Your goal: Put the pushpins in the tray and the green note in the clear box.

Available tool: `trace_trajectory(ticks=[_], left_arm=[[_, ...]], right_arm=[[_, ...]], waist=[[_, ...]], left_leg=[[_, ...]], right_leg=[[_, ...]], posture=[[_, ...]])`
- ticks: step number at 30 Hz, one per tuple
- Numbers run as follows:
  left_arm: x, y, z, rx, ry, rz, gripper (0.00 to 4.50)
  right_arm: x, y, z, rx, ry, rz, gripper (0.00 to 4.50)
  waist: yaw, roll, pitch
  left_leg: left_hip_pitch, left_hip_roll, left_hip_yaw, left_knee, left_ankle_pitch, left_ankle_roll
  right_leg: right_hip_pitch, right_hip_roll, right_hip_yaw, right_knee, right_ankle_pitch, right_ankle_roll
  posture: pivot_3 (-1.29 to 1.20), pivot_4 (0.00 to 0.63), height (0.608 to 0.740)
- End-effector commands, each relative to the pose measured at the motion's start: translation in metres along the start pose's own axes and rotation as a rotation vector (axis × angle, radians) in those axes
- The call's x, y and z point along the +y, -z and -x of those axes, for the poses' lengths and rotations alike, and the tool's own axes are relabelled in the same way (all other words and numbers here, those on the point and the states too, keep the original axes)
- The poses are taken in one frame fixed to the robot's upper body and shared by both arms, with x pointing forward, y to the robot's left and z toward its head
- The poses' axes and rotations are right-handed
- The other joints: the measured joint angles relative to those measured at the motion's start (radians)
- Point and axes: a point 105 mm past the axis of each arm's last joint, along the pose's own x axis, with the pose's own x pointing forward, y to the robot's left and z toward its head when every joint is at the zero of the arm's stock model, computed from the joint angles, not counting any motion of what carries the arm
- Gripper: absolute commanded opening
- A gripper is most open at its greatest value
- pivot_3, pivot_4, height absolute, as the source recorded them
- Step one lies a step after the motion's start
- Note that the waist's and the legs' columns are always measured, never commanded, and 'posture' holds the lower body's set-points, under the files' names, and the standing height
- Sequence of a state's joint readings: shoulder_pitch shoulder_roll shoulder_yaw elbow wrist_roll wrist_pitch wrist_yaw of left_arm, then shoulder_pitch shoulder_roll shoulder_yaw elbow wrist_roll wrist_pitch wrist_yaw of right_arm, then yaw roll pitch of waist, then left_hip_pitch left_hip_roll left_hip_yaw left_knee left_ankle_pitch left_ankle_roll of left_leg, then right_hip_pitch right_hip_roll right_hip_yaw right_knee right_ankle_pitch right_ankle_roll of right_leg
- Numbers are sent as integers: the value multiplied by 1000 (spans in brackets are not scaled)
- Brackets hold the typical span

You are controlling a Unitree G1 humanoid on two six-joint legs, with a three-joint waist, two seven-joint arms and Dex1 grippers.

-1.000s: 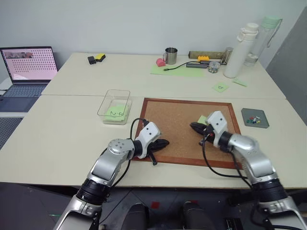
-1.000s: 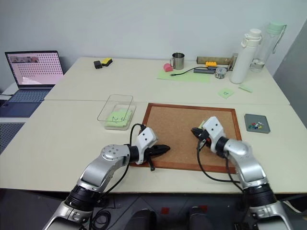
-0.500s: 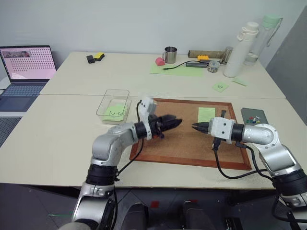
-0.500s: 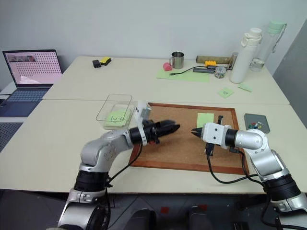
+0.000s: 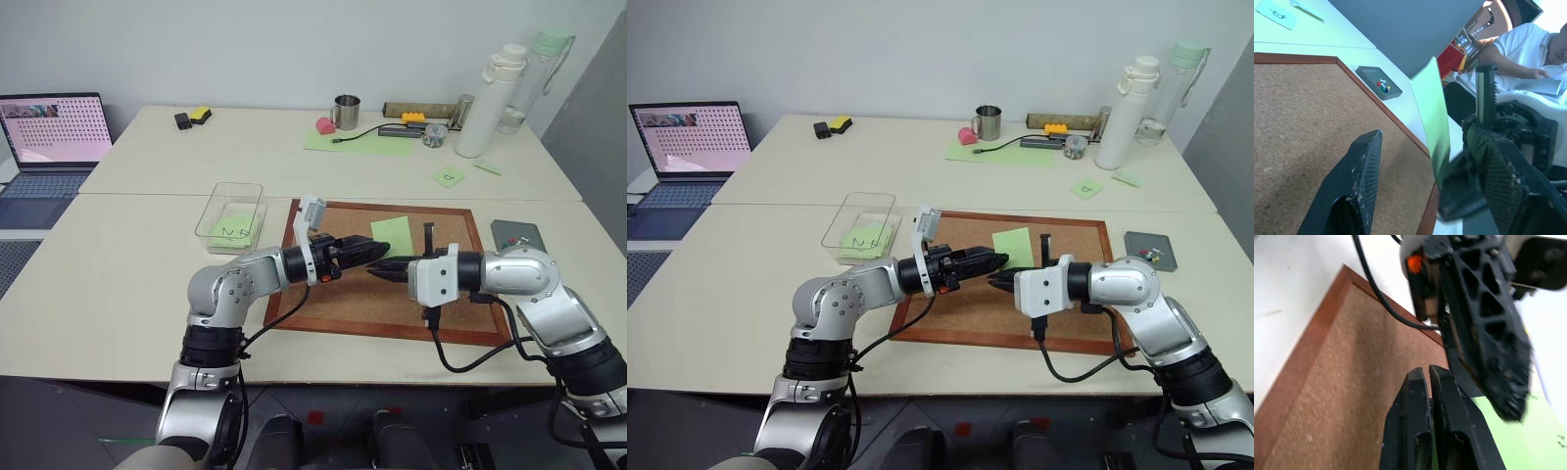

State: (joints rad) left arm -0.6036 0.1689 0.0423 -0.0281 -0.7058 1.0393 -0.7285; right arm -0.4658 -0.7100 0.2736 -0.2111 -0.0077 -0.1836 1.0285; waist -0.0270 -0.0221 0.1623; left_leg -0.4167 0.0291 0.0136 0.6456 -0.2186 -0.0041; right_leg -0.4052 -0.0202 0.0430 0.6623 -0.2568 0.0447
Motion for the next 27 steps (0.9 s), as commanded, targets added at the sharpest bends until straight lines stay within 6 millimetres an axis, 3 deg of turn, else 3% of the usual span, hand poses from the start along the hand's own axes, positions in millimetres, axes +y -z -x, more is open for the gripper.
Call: trace_trajectory(ticks=[1,2,11,18,23,27], left_arm=[[-17,-10,-6,-40,74,-47,2925],[-19,-11,-6,-48,83,-52,2925],[-28,-7,-1,-41,134,-46,1474],[-26,-1,-1,-14,132,-57,32],[-19,1,-2,9,95,-93,32],[6,11,-4,73,-38,-177,32]], right_arm=[[-8,-21,-2,-61,-6,73,0],[-8,-22,-2,-65,-8,73,0],[-11,-26,-2,-72,-8,84,0],[-14,-28,-1,-71,-3,88,0],[-17,-32,0,-75,5,94,0],[-19,-35,1,-77,14,100,0]], waist=[[0,0,0],[1,0,0],[0,0,0],[0,0,0],[0,0,0],[1,0,0]], left_leg=[[0,0,0,0,0,0],[0,0,0,0,0,0],[0,0,0,0,0,0],[0,0,0,0,0,0],[0,0,0,0,0,0],[0,0,0,0,0,0]], right_leg=[[0,0,0,0,0,0],[0,0,0,0,0,0],[0,0,0,0,0,0],[0,0,0,0,0,0],[0,0,0,0,0,0],[0,0,0,0,0,0]], posture=[[0,150,740],[0,150,740],[0,150,740],[0,150,740],[0,150,740],[0,150,740]])
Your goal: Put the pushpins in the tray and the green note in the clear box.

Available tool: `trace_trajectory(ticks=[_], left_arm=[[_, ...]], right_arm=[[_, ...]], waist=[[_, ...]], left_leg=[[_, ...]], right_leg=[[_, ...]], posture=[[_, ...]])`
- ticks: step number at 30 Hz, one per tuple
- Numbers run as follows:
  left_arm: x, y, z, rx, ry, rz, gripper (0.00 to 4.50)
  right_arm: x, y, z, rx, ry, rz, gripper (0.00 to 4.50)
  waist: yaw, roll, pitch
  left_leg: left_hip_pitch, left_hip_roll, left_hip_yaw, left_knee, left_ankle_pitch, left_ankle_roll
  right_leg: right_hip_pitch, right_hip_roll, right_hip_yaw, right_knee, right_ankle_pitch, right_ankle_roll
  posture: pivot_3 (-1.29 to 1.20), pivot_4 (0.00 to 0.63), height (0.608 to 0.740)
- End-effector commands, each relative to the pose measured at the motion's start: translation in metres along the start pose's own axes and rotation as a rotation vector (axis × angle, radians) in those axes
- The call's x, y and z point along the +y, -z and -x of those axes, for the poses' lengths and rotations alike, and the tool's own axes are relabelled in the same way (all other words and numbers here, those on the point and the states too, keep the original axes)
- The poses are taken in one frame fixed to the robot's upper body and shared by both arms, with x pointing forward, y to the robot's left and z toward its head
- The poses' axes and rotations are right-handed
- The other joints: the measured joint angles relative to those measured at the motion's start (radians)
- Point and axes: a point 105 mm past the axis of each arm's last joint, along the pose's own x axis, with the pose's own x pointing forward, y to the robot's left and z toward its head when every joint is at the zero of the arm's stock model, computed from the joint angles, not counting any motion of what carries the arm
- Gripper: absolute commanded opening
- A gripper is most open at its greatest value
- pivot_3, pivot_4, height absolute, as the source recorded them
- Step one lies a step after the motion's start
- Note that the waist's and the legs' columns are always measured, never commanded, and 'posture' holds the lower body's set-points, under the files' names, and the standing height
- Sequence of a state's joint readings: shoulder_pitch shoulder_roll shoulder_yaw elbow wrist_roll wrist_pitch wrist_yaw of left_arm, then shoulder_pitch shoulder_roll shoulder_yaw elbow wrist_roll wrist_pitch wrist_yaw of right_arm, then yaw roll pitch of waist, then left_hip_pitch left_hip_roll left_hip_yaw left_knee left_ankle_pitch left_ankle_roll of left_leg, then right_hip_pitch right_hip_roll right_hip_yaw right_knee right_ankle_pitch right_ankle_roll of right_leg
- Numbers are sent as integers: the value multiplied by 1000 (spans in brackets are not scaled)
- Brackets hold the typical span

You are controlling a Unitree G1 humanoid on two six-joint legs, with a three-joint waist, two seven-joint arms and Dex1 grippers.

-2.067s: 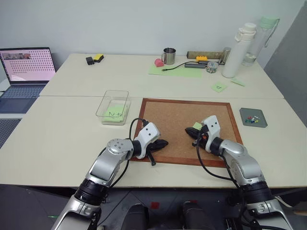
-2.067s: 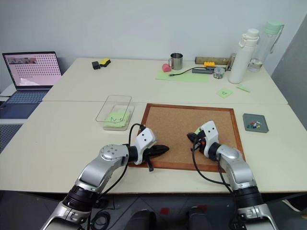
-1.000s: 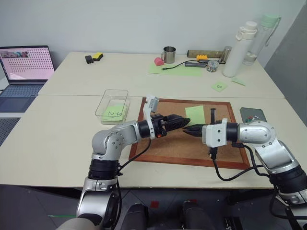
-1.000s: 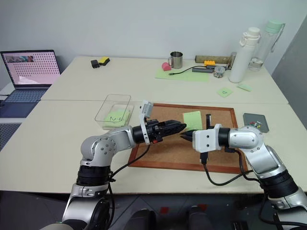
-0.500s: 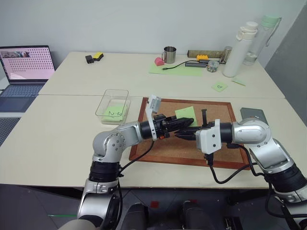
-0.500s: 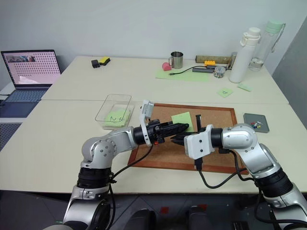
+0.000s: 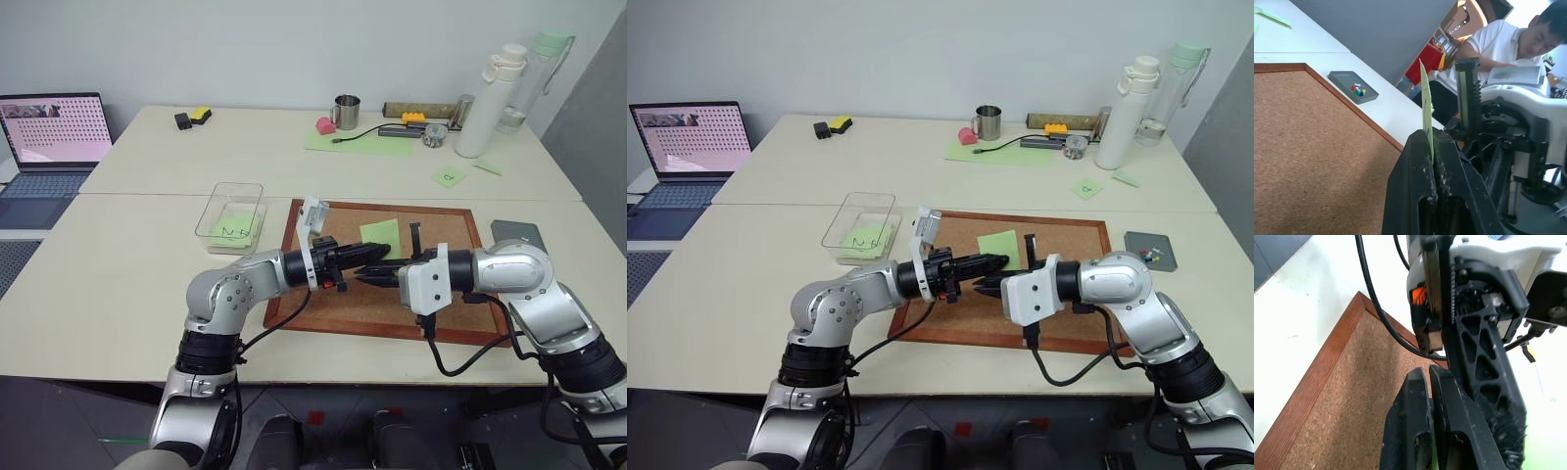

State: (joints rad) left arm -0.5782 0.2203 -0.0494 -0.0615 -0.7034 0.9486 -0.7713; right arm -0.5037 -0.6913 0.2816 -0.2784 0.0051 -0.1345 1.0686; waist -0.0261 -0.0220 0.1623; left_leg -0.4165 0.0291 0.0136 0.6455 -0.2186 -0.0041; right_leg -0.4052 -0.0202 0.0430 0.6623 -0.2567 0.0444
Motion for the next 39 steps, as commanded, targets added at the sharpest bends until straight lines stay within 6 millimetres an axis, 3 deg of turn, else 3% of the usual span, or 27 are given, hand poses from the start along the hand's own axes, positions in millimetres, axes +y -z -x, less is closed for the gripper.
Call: trace_trajectory(ticks=[1,8,11,13,15,20,24,30,34,39], left_arm=[[18,6,-1,55,-100,-104,32],[27,6,2,63,-126,-155,32],[23,-2,-1,32,-112,-165,32],[18,-9,-3,3,-101,-176,32],[14,-13,-7,-11,-94,-221,32],[0,-12,-22,21,-65,-465,32],[-8,-4,-37,74,-41,-707,32],[-15,-6,-59,50,-16,-797,32],[-17,-1,-67,55,-7,-802,32],[-21,3,-68,52,-6,-767,0]], right_arm=[[-15,-17,5,-33,44,62,0],[-17,-21,12,-21,85,42,0],[-24,-11,25,14,212,-81,0],[-34,7,43,65,358,-223,0],[-42,39,70,181,518,-335,0],[-38,111,148,421,866,-614,0],[-27,155,189,491,1078,-857,0],[-18,199,216,503,1251,-1119,0],[-17,217,218,458,1320,-1257,0],[-13,229,217,455,1336,-1312,1065]], waist=[[0,0,0],[1,0,0],[3,0,0],[9,0,0],[14,0,0],[24,0,0],[23,0,0],[14,1,0],[8,1,0],[-3,1,0]], left_leg=[[0,0,0,0,0,0],[0,0,0,0,0,0],[0,0,0,0,0,0],[-1,0,0,0,0,0],[-1,0,0,0,0,0],[0,-1,3,1,0,0],[0,0,7,0,0,0],[1,0,12,0,0,0],[1,0,12,-1,0,0],[0,0,12,-1,0,0]], right_leg=[[0,0,0,0,0,0],[0,0,0,0,0,0],[0,0,0,0,0,0],[0,0,-1,0,0,0],[0,-1,-1,0,0,0],[0,-1,1,-1,0,0],[0,-1,1,-1,0,0],[0,0,5,-1,0,0],[0,0,5,-1,0,0],[0,0,5,-2,1,1]], posture=[[0,150,740],[0,150,740],[0,150,740],[0,150,740],[0,150,740],[0,150,740],[0,150,740],[0,150,740],[0,150,740],[0,150,740]])
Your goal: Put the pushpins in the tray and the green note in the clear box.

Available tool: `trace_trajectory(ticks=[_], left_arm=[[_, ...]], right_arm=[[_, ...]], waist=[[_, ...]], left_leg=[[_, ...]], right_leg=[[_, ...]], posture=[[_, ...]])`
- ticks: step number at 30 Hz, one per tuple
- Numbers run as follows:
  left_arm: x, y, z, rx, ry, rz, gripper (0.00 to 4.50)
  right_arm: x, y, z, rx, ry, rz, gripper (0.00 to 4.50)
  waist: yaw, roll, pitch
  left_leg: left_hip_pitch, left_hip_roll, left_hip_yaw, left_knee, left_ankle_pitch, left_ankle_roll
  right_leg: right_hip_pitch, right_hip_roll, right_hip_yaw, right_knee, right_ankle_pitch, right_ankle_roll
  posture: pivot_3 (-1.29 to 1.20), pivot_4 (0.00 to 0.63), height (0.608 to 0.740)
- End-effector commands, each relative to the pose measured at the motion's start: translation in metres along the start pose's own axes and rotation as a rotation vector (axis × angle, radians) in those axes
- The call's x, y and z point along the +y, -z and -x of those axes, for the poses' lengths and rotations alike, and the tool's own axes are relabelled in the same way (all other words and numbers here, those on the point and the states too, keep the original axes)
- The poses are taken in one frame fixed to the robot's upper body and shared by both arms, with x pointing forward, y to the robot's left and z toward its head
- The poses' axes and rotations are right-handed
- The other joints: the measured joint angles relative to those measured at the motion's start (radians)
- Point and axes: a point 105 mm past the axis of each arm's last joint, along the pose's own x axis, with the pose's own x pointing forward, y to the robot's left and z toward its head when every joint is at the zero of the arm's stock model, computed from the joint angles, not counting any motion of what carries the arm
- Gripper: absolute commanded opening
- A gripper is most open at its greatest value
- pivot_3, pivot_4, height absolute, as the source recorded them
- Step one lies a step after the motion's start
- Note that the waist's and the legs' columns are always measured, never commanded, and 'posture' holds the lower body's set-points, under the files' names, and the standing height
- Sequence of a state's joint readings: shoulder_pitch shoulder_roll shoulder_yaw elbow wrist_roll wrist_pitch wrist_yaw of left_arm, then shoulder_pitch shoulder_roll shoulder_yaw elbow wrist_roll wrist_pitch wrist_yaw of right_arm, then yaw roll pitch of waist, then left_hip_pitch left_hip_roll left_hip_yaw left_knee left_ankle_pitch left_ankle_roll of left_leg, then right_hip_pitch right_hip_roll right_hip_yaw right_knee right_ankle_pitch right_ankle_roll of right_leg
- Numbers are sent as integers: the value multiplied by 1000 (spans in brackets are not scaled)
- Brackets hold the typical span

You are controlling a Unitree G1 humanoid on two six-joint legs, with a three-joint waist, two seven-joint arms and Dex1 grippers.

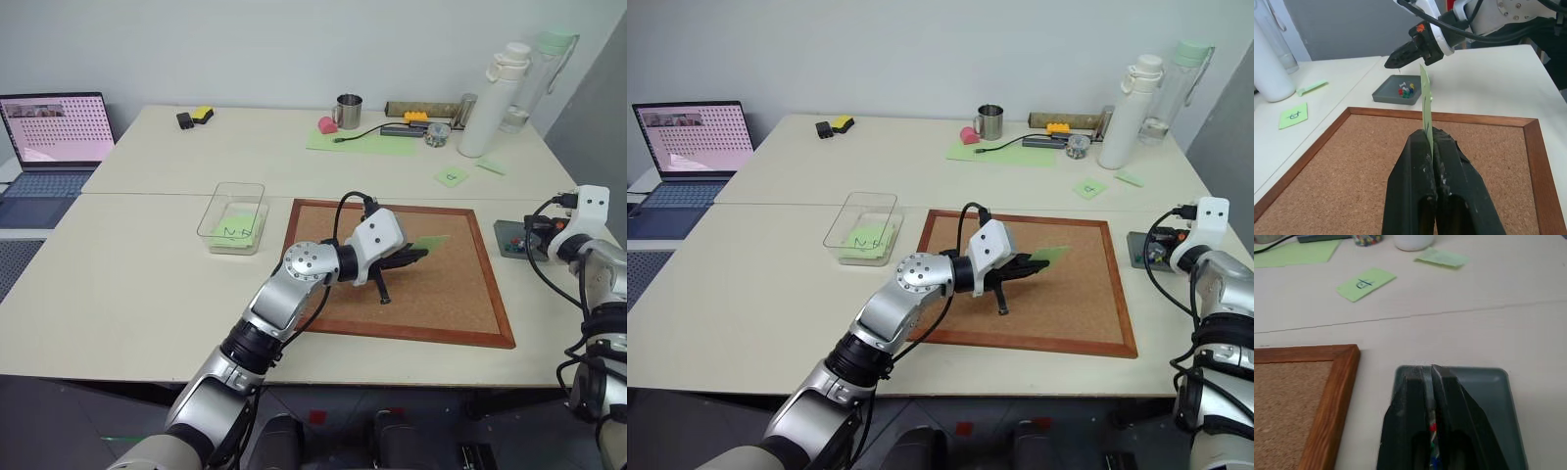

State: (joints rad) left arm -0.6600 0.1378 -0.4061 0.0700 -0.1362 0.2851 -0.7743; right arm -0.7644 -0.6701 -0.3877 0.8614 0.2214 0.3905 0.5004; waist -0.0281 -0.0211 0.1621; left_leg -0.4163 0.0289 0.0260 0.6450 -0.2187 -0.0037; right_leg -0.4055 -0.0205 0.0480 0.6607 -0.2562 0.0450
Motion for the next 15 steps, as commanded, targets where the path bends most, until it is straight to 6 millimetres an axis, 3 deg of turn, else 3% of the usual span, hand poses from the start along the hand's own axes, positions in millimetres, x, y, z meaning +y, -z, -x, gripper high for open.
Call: trace_trajectory(ticks=[1,7,15], left_arm=[[-4,-12,0,-37,2,-9,0],[-2,-11,4,-29,-11,3,0],[-1,-12,1,-32,-11,3,0]], right_arm=[[-9,-16,1,-60,16,-4,1321],[-11,-15,0,-64,18,15,2704],[-14,-19,2,-73,19,20,2704]], waist=[[-1,0,0],[-2,0,0],[-2,0,0]], left_leg=[[0,0,0,0,0,0],[0,0,0,0,0,0],[0,0,0,0,0,0]], right_leg=[[0,0,0,0,0,0],[0,0,0,0,0,0],[0,0,0,0,0,0]], posture=[[0,150,740],[0,150,740],[0,150,740]])
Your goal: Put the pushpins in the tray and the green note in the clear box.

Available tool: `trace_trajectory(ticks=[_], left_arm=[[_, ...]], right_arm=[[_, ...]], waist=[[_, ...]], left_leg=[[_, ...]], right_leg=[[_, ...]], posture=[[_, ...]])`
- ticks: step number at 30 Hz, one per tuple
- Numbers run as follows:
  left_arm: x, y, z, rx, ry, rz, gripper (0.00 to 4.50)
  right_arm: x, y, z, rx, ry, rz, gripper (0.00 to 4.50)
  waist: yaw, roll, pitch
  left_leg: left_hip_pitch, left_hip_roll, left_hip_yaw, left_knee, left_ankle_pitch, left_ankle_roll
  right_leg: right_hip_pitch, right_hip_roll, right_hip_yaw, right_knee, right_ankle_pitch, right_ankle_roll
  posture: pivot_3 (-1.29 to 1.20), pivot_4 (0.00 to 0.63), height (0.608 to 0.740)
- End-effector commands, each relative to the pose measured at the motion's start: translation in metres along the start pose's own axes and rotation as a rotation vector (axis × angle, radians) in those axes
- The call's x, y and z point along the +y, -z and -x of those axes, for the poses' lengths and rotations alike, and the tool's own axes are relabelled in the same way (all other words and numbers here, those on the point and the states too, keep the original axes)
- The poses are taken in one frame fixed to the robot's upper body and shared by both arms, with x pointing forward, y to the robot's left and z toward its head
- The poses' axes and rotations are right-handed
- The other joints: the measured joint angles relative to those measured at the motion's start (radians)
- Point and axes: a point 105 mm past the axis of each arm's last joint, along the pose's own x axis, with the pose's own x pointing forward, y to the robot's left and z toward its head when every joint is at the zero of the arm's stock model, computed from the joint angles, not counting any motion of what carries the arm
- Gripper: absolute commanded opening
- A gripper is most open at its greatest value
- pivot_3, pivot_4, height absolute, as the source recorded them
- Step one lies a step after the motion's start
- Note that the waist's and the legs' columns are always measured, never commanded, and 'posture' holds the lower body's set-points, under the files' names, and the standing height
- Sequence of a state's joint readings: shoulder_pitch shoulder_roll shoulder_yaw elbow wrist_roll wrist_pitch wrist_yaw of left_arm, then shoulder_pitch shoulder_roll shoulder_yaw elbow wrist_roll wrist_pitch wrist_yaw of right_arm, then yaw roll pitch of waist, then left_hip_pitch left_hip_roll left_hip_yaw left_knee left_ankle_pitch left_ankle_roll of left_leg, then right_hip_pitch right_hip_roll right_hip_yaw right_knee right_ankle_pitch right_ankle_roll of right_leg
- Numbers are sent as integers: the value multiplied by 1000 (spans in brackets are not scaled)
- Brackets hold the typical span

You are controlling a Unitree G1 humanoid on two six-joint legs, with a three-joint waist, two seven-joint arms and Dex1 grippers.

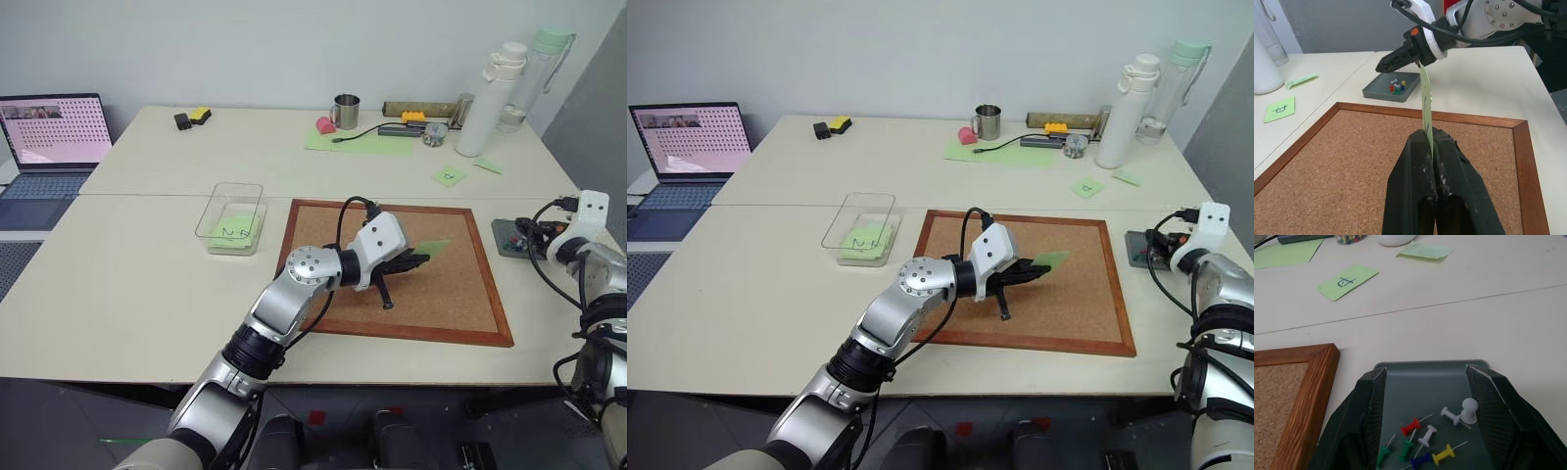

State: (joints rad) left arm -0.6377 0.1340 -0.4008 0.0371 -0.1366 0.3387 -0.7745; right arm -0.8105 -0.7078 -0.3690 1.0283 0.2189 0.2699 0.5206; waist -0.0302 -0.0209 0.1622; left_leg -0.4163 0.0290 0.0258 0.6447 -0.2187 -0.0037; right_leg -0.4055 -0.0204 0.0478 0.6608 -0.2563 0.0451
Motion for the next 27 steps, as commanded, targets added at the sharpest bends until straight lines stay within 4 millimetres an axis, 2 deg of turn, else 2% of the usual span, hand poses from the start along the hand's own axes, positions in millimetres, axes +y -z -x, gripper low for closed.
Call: trace_trajectory(ticks=[1,6,7,17,19,20,22,23,27], left_arm=[[2,-16,0,-49,-7,-33,0],[3,-16,0,-48,-4,-30,0],[4,-16,0,-47,-8,-29,0],[11,-17,2,-44,-37,-24,0],[11,-17,2,-45,-38,-23,0],[11,-18,2,-46,-38,-23,0],[11,-18,2,-47,-38,-23,0],[11,-18,1,-48,-38,-23,0],[11,-19,1,-50,-40,-24,0]], right_arm=[[-2,-20,2,-60,-8,18,2704],[5,-9,4,-20,-58,310,2704],[5,-9,3,-25,-55,318,2704],[3,-19,1,-77,-45,29,2704],[6,-15,1,-49,-62,163,2704],[7,-13,1,-45,-64,176,2704],[6,-17,0,-66,-50,86,2704],[6,-14,0,-46,-54,167,2704],[5,-18,-1,-62,-34,138,2704]], waist=[[0,0,0],[-1,0,0],[-1,0,0],[-1,0,0],[-1,0,0],[-1,0,0],[-1,0,0],[-1,1,0],[-1,1,0]], left_leg=[[0,0,0,0,0,0],[0,0,0,0,0,0],[0,0,0,0,0,0],[0,0,0,0,0,0],[0,0,0,0,0,0],[0,0,0,0,0,0],[0,0,0,0,0,0],[0,0,0,0,0,0],[0,0,0,0,0,0]], right_leg=[[0,0,0,0,0,0],[0,0,0,0,0,0],[0,0,0,0,0,0],[0,0,0,0,0,0],[0,0,0,0,0,0],[0,0,0,0,0,0],[0,0,0,0,0,0],[0,0,0,0,0,0],[0,0,0,0,0,0]], posture=[[0,150,740],[0,150,740],[0,150,740],[0,150,740],[0,150,740],[0,150,740],[0,150,740],[0,150,740],[0,150,740]])
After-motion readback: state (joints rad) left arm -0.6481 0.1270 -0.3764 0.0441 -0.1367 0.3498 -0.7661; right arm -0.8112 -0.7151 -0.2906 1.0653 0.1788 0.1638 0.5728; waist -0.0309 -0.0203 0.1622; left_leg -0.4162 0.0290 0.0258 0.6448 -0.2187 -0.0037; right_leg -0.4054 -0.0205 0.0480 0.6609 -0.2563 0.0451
